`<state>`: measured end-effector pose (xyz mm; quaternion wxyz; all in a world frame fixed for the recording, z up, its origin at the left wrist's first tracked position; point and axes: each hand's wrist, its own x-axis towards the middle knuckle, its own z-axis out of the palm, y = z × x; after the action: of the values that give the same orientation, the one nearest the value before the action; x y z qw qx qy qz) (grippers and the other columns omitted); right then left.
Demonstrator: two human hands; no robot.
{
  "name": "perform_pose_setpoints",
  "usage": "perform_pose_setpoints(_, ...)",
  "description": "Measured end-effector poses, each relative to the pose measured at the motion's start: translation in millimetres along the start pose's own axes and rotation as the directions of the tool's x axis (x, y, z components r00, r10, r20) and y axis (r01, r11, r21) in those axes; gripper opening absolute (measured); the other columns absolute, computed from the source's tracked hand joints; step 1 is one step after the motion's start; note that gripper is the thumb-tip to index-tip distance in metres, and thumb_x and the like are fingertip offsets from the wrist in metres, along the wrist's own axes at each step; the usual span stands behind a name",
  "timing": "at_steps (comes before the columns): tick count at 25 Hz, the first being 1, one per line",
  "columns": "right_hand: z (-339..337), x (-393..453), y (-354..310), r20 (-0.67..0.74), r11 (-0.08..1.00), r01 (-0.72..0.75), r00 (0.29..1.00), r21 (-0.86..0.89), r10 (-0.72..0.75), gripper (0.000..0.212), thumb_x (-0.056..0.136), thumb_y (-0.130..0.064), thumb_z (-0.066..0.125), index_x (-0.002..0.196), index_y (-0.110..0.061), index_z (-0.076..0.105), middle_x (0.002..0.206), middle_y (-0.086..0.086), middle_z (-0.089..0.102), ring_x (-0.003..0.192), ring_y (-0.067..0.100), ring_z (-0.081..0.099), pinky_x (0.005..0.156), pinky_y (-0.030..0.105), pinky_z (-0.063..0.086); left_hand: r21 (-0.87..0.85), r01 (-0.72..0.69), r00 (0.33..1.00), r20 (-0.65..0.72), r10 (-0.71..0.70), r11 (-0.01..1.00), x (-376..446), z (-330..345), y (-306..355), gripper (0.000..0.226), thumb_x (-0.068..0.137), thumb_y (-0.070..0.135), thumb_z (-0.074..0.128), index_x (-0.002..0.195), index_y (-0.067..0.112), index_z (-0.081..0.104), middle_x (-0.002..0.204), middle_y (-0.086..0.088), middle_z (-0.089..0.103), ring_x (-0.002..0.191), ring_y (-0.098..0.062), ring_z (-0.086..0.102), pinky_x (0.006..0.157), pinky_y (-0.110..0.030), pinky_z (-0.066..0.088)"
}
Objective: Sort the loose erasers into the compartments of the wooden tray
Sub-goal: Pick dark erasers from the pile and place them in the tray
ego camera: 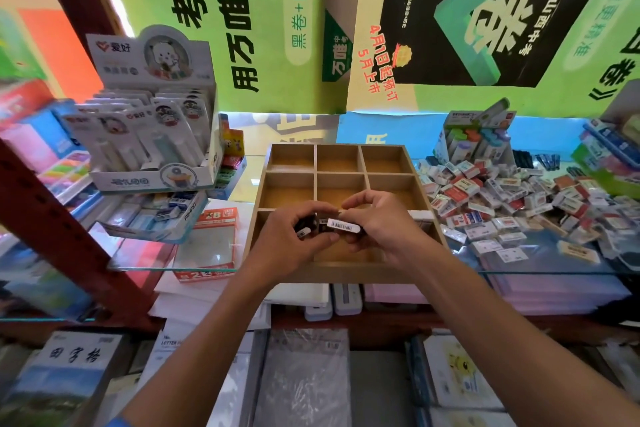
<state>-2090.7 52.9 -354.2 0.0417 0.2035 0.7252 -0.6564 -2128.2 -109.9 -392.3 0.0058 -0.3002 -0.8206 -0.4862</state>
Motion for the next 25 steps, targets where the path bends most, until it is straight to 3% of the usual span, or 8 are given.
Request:
perform_pose_setpoints(2,2.2,-0.6,3.8,0.018,0.998,0.063,0.998,-0.005,-0.063,0.013,0.095,-0.022,0.064,0.103,-0.013,0.062,0.085,0.011,0.07,0.062,0.017,0.068,0.052,0.027,0.055,0.032,-0.006,1.0,0.011,0.006,0.999,0.4,1.6,-2.1,0.029,0.085,0.021,0.075,0.113,0.026,0.071,0.093,0.022,0.066,0.086,0.004,0.061,0.074,-0.009,0.047)
perform_pose_setpoints(4,-4.0,1.2,9.3,0.054,0.924,0.302,0.953,-0.235,-0.298,0.017,0.097,-0.032,0.06,0.099,-0.017,0.066,0.087,0.002,0.07,0.075,0.012,0.068,0.062,0.021,0.055,0.056,0.043,0.999,0.007,-0.043,0.998,1.2,2.7,-2.3,0.026,0.088,0.024,0.072,0.114,0.025,0.071,0.093,0.019,0.067,0.085,0.003,0.061,0.074,-0.01,0.046)
perform_pose_setpoints(7,-18.1,4.4,19.6,0.291,0.476,0.569,0.792,-0.671,-0.536,0.015,0.092,-0.026,0.067,0.105,-0.02,0.07,0.096,-0.009,0.066,0.083,0.002,0.054,0.072,0.012,0.038,0.087,0.08,0.997,0.013,-0.082,0.993,2.3,5.5,-1.2,0.027,0.088,0.022,0.072,0.115,0.024,0.07,0.099,0.012,0.068,0.092,-0.002,0.062,0.08,-0.016,0.05)
perform_pose_setpoints(10,-21.8,12.2,28.6,0.293,0.285,0.483,0.806,-0.828,-0.514,0.024,0.095,-0.022,0.063,0.118,-0.02,0.068,0.109,-0.005,0.063,0.097,0.007,0.049,0.084,0.019,0.037,0.025,0.193,0.981,-0.033,-0.192,0.981,1.2,5.6,1.1,0.037,0.089,0.01,0.068,0.12,0.027,0.056,0.105,0.01,0.062,0.094,-0.008,0.061,0.075,-0.014,0.051)
perform_pose_setpoints(14,-10.4,22.5,30.2,0.344,0.14,0.465,0.796,-0.874,-0.498,0.023,0.096,-0.023,0.06,0.118,-0.024,0.068,0.109,-0.005,0.065,0.101,0.012,0.054,0.09,0.026,0.042,-0.174,0.299,0.944,-0.089,-0.317,0.938,3.3,2.7,3.0,0.02,0.095,0.005,0.051,0.097,0.024,0.044,0.094,-0.003,0.058,0.091,-0.016,0.06,0.069,-0.02,0.049)
perform_pose_setpoints(18,3.6,28.7,28.7,0.355,0.081,0.461,0.772,-0.884,-0.527,0.014,0.098,-0.031,0.058,0.108,-0.023,0.064,0.109,-0.004,0.065,0.102,0.014,0.052,0.095,0.028,0.034,-0.223,0.278,0.945,-0.11,-0.307,0.934,3.3,2.7,3.6,0.016,0.096,0.007,0.05,0.094,0.023,0.048,0.093,-0.005,0.064,0.089,-0.014,0.064,0.074,-0.024,0.053)
perform_pose_setpoints(22,3.5,32.4,25.8,0.295,0.052,0.377,0.796,-0.925,-0.529,0.018,0.095,-0.045,0.058,0.095,-0.028,0.05,0.108,-0.004,0.064,0.101,0.016,0.053,0.103,0.037,0.032,-0.216,0.275,0.94,-0.145,-0.31,0.937,3.4,2.3,1.9,0.017,0.098,0.007,0.051,0.097,0.025,0.053,0.095,0.004,0.062,0.09,-0.01,0.063,0.067,-0.015,0.051)
perform_pose_setpoints(25,-8.6,26.6,26.7,0.236,0.122,0.371,0.777,-0.921,-0.584,0.022,0.094,-0.049,0.056,0.096,-0.027,0.055,0.1,-0.007,0.062,0.098,0.015,0.05,0.096,0.036,0.033,-0.13,0.204,0.963,-0.149,-0.223,0.97,3.4,3.1,-1.9,0.021,0.096,0.008,0.056,0.097,0.029,0.057,0.099,0.008,0.062,0.095,-0.01,0.062,0.076,-0.02,0.055)
